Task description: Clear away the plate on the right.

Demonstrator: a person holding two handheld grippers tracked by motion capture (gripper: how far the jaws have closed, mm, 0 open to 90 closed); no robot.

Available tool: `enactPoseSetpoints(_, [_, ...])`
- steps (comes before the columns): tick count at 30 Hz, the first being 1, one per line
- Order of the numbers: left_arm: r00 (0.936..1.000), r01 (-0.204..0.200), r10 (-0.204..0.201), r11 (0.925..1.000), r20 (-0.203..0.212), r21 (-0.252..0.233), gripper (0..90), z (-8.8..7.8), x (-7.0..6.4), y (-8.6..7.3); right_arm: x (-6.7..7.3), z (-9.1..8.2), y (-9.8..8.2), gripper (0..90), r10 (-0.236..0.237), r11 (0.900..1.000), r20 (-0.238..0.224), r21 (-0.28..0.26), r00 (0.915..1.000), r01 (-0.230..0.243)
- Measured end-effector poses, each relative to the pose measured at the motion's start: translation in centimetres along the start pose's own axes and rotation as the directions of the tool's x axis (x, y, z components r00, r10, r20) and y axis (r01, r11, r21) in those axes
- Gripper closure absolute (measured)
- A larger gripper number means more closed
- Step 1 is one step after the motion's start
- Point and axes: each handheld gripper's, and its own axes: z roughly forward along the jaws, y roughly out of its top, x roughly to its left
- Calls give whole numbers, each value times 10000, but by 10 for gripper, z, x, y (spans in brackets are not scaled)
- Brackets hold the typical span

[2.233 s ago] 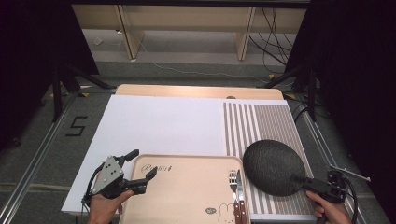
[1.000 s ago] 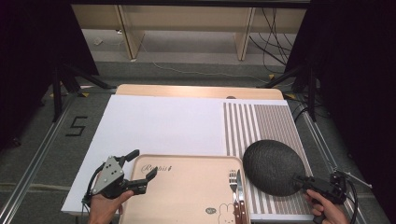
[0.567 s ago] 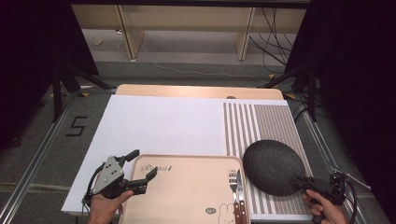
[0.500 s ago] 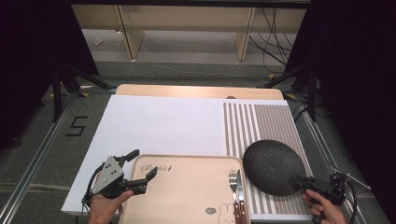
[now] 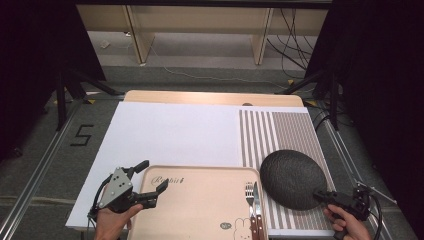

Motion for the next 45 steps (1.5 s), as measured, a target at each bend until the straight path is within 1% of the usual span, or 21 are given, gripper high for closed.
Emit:
enactPoseSetpoints(5, [10000, -40, 40, 10000, -41, 33, 165, -1, 0, 1, 0, 0, 0, 779, 445, 9988, -150, -174, 9989, -447])
enactPoseSetpoints(6, [10000, -48, 49, 10000, -31, 47, 165, 0, 0, 0, 1, -1, 1, 782, 662, 9978, -132, 55, 9977, -661])
enactPoseSetpoints(11, [10000, -55, 55, 10000, -60, 12, 167, -1, -1, 1, 1, -3, 2, 807, 670, 9978, -344, 14, 9972, -670])
enactPoseSetpoints(19, [10000, -96, 96, 10000, -11, -23, 167, 0, -1, 0, 0, -4, 1, 854, 1240, 9914, -1200, -271, 9850, -1281])
enactPoseSetpoints(20, [10000, -34, 34, 10000, -29, -38, 168, 0, -1, 0, -2, -5, 1, 856, 943, 9949, -1144, -247, 9889, -977])
enactPoseSetpoints(21, [10000, -48, 49, 10000, -77, 38, 168, 0, -1, 0, -1, -7, 2, 855, 923, 9954, -1079, -138, 9899, -943])
enactPoseSetpoints(23, [9999, -75, 76, 10000, -84, 45, 169, -1, -1, 0, -2, -5, 0, 857, 691, 9961, -1235, -459, 9899, -753])
enactPoseSetpoints(24, [10000, -66, 67, 10000, -71, 46, 169, 0, -1, 0, 0, -6, 1, 860, 1173, 9925, -1223, -205, 9855, -1207])
enactPoseSetpoints(25, [9999, -80, 80, 10000, -69, 54, 169, 0, -1, 0, 0, -6, 1, 860, 1356, 9900, -1274, -221, 9825, -1394])
enactPoseSetpoints(27, [10000, -75, 75, 10000, -24, -29, 169, 0, -1, 0, -1, -7, 1, 862, 1111, 9934, -1213, -138, 9864, -1136])
enactPoseSetpoints(29, [9999, -84, 84, 10000, -100, 51, 170, -1, -1, 0, -1, -7, 2, 866, 1303, 9911, -1252, -121, 9835, -1328])
enactPoseSetpoints(31, [9999, -100, 101, 9999, -116, 70, 170, -1, 0, 0, -2, -6, 0, 868, 1064, 9928, -1396, -404, 9845, -1130])
enactPoseSetpoints(32, [9999, -83, 84, 9999, -112, 67, 170, -1, -1, 0, -2, -6, 0, 868, 1102, 9920, -1404, -463, 9839, -1177])
enactPoseSetpoints(33, [9999, -113, 113, 9999, -109, 68, 170, -1, 0, 1, 1, -7, 1, 870, 1517, 9865, -1449, -397, 9777, -1589])
enactPoseSetpoints(36, [9999, -98, 99, 9999, -129, 41, 170, -2, 0, 1, -1, -7, 0, 869, 1417, 9875, -1399, -491, 9800, -1498])
enactPoseSetpoints(37, [9999, -60, 61, 10000, -132, 41, 170, -2, 0, 1, 1, -8, 0, 870, 1523, 9852, -1516, -559, 9766, -1623])
enactPoseSetpoints(38, [9999, -32, 33, 10000, -140, 42, 170, -1, 0, 1, 1, -9, 0, 870, 1384, 9886, -1294, -415, 9819, -1448])
enactPoseSetpoints(41, [9999, -70, 71, 10000, -132, 67, 171, -1, 0, 0, 2, -9, 1, 869, 1608, 9841, -1449, -518, 9763, -1698])
enactPoseSetpoints(43, [9999, -112, 112, 9999, -116, 62, 172, -1, -1, 1, 1, -9, 1, 868, 1240, 9887, -1479, -655, 9812, -1348])
enactPoseSetpoints(44, [9999, -119, 119, 9999, -115, 65, 172, -1, 0, 0, 4, -10, 1, 867, 1533, 9854, -1458, -516, 9774, -1623])
enactPoseSetpoints(45, [9999, -69, 69, 10000, -122, 64, 172, -1, -1, 0, 3, -10, 1, 865, 1301, 9884, -1448, -599, 9809, -1399])
